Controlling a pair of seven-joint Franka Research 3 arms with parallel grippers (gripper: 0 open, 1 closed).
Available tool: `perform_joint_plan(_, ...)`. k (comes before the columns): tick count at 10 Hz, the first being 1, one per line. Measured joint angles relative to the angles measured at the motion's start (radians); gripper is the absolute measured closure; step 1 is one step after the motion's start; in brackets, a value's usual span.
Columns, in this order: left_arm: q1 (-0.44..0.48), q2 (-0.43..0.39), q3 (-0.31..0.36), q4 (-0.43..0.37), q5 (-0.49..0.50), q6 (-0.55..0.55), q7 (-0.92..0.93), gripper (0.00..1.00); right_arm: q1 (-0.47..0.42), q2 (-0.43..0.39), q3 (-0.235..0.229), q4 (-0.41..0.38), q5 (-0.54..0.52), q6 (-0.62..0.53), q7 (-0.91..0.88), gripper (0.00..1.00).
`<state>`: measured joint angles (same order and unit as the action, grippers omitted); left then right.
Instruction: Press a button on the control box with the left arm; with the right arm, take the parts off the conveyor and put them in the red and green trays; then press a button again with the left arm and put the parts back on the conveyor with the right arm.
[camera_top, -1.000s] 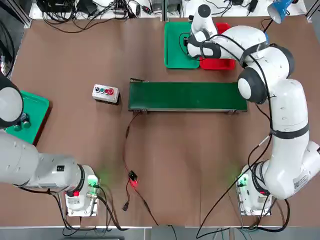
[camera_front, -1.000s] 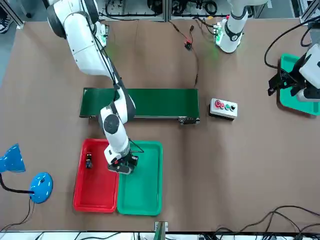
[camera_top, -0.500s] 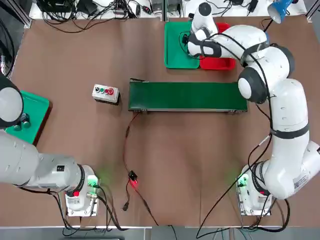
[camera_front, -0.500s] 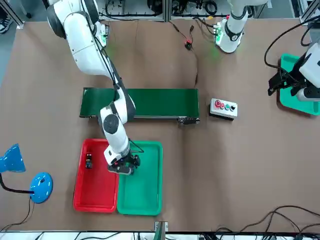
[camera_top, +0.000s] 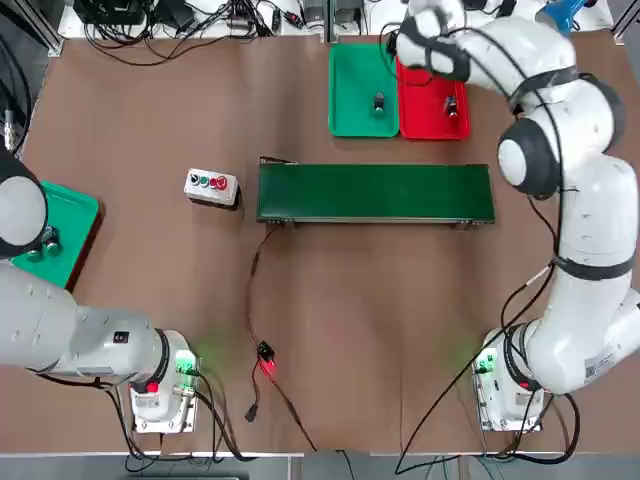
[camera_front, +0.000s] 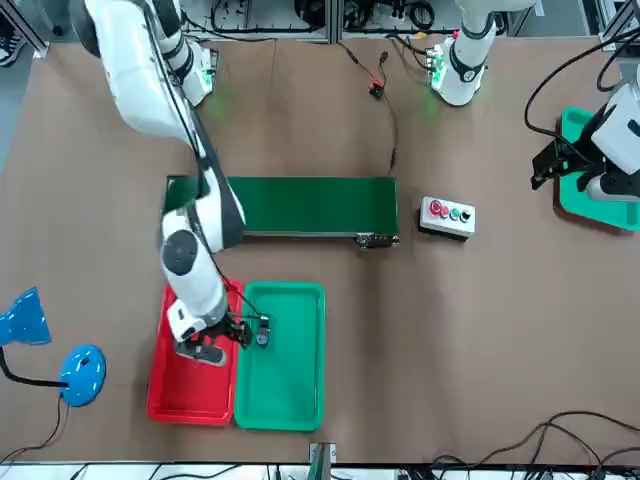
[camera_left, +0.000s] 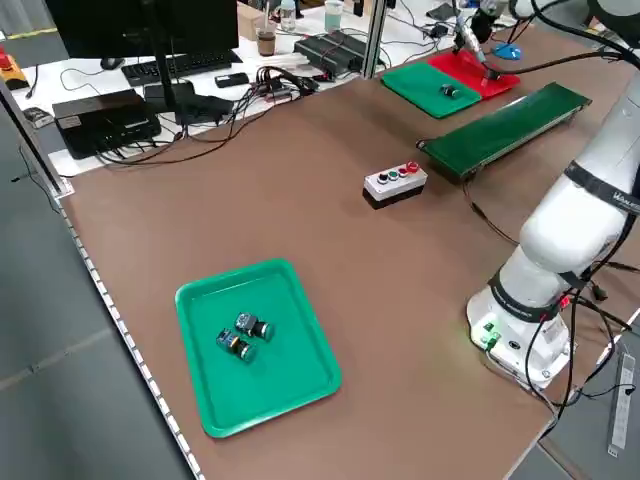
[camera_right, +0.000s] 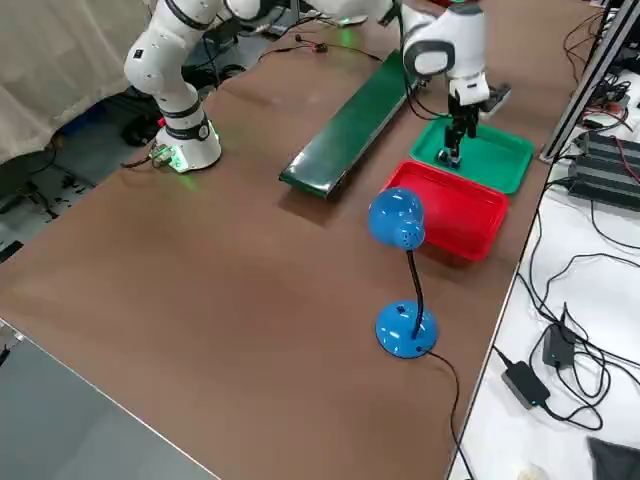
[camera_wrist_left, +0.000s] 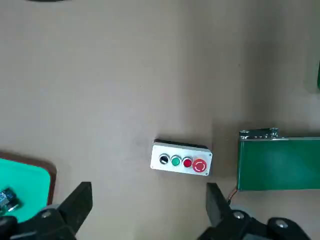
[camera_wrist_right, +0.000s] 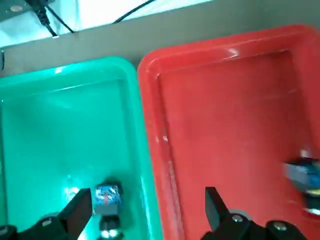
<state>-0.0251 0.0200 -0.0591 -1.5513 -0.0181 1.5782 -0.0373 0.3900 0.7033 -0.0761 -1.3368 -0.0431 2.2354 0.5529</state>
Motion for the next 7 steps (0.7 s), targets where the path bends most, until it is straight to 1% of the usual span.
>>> perform_joint_plan(1,0.000,0.000,0.000,0.000,0.000,0.000,0.000,0.00,-0.030,-0.074,-0.003,0.006,0.000,-0.096,-0.037,0.00)
perform_joint_plan(3,0.001,-0.001,0.000,0.001,0.000,0.000,0.000,0.01,-0.119,-0.238,-0.002,0.008,0.001,-0.277,-0.144,0.00)
perform_joint_plan(4,0.001,-0.001,0.000,0.001,0.000,0.000,0.000,0.01,-0.147,-0.308,-0.001,0.006,0.001,-0.358,-0.161,0.00)
perform_joint_plan(6,0.003,-0.002,0.001,0.002,0.000,-0.001,0.000,0.02,-0.177,-0.424,0.001,-0.001,0.002,-0.471,-0.178,0.00)
perform_joint_plan(7,0.003,-0.002,0.001,0.002,0.000,-0.001,0.000,0.03,-0.192,-0.479,0.001,-0.017,0.018,-0.505,-0.229,0.00)
